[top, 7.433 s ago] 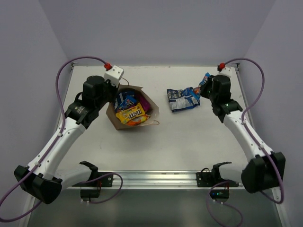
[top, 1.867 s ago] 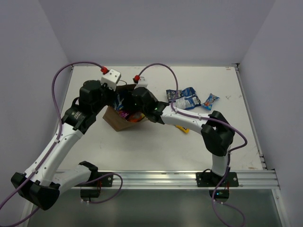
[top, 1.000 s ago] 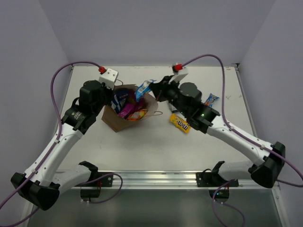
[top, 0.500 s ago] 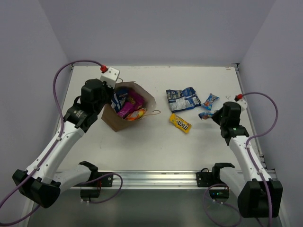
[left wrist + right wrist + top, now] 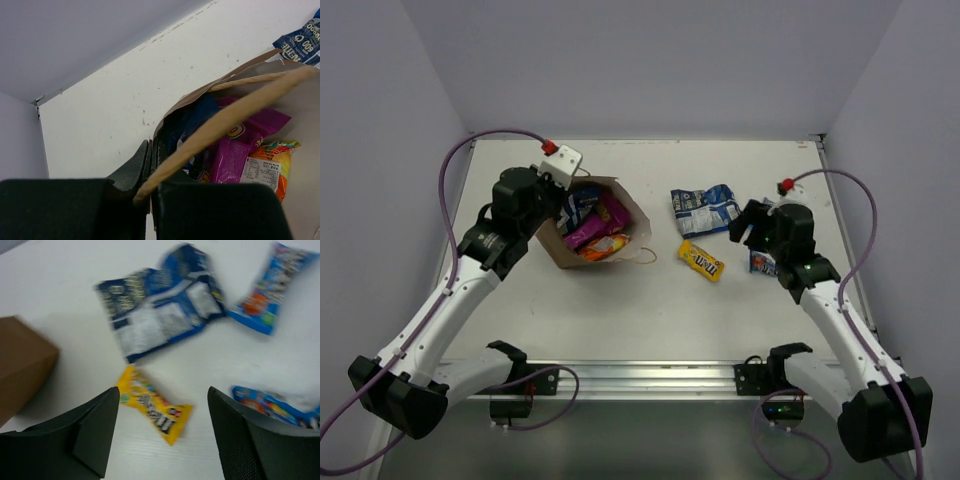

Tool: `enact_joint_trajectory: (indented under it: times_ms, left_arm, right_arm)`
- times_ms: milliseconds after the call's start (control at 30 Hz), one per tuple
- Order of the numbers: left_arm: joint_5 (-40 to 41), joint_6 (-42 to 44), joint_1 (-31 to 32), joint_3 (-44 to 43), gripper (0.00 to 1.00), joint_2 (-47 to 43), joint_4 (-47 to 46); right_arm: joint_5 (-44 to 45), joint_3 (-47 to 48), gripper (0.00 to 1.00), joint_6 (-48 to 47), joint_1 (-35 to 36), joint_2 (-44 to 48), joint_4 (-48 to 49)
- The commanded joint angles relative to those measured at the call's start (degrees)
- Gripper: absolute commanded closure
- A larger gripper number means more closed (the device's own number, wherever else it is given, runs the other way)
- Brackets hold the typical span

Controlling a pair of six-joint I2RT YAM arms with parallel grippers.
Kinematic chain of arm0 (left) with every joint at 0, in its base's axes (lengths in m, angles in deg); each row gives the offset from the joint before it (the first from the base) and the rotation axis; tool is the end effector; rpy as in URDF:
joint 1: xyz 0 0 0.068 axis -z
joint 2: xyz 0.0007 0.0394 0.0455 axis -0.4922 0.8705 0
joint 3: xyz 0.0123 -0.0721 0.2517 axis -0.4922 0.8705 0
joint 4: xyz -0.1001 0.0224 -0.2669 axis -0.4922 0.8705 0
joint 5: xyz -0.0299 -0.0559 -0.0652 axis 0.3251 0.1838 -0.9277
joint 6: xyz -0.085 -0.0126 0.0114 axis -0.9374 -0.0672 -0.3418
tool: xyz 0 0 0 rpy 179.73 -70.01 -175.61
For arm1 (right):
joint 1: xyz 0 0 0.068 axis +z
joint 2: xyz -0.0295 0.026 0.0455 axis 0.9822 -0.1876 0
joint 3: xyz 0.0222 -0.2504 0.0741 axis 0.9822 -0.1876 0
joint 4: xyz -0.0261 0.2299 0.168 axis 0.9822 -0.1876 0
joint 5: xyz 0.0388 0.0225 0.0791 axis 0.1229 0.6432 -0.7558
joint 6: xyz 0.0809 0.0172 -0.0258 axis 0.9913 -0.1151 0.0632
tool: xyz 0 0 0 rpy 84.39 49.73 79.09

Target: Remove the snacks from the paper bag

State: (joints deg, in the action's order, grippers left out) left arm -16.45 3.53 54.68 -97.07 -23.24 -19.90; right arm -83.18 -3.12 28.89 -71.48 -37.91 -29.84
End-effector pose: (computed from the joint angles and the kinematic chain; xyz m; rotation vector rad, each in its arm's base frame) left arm 0.2842 -0.1230 0.3579 0.5263 1.8048 -0.0304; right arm 0.2799 0.0360 0.2271 0.3903 2.0772 0.3544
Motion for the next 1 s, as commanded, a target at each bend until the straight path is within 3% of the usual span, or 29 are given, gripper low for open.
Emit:
enact_joint_trajectory:
  times_ms: [0,133,267,467,967]
  left_arm:
    - [-2.5,1.3,0.1,-0.8,1.00,-1.9,-8.8]
    - [-2.8,0.9,0.1,-0.2,1.00,-2.1,-7.3]
    - [-3.3,0.3,0.1,-0.2,1.00,-2.4,-6.8]
    - [-7.0,-1.2,0.1,-0.2,1.00,-3.1,-6.8]
    - [-14.3,-5.0,0.1,-0.4,1.00,-2.9,-6.0]
  right_arm:
    - [-7.2,8.1,0.26,-13.5,10.7,2.5,8.7]
    - [-14.6,13.3,0.26,-26.8,25.6,-1.4,16.4]
    - [-20.2,21.2,0.26,-40.5,34.1,-10.9,18.0]
    - [-25.4,30.5,0.26,-51.6,39.9,-22.2,16.9]
    - [-12.1,33.7,0.26,-64.4,42.7,-40.3,35.8]
